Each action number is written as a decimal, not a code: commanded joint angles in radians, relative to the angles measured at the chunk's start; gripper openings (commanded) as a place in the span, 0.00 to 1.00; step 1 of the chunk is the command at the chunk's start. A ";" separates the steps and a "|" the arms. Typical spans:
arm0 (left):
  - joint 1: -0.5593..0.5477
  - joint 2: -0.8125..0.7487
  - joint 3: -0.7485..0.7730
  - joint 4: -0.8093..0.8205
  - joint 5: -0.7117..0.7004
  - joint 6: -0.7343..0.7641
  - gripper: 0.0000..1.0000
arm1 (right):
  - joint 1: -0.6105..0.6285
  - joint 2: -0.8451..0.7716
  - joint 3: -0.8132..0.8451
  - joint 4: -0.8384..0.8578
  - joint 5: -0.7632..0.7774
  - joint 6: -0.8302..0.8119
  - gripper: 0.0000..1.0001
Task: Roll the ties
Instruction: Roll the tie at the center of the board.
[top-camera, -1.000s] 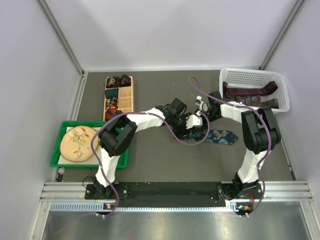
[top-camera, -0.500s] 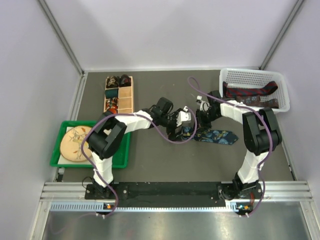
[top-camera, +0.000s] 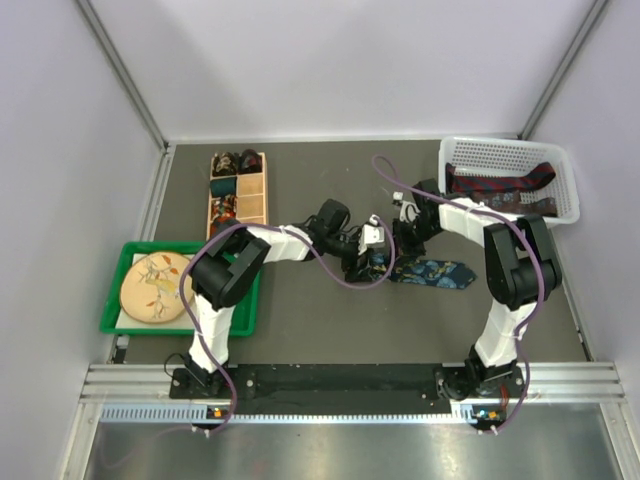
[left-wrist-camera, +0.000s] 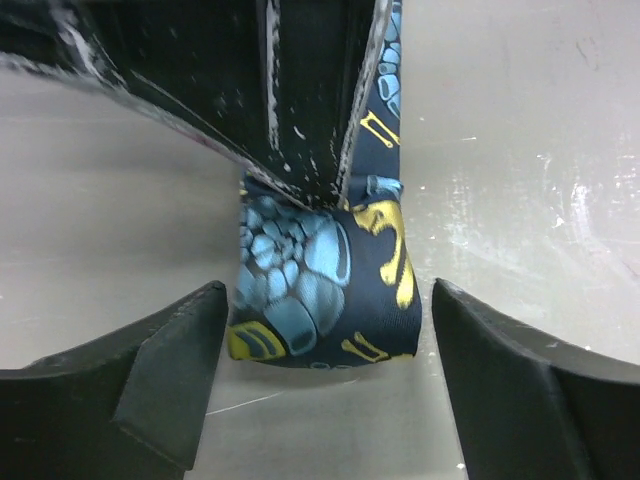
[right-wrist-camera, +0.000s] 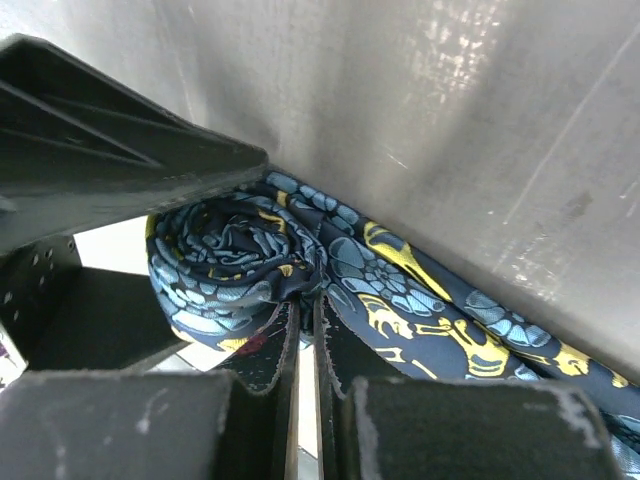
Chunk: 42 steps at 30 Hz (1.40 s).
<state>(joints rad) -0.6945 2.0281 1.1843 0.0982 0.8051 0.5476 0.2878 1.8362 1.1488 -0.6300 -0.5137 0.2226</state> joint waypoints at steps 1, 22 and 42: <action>-0.003 0.020 0.037 0.067 0.069 -0.067 0.80 | 0.007 0.054 -0.017 0.012 0.205 -0.069 0.00; -0.057 0.095 0.115 0.124 0.003 -0.221 0.61 | 0.024 0.046 -0.032 0.027 0.182 -0.075 0.00; -0.134 0.106 0.182 -0.601 -0.372 0.204 0.37 | -0.171 -0.104 0.019 -0.139 -0.284 -0.141 0.47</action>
<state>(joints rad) -0.8131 2.0834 1.3846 -0.2138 0.5930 0.7101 0.1673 1.8236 1.1542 -0.7311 -0.6174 0.1078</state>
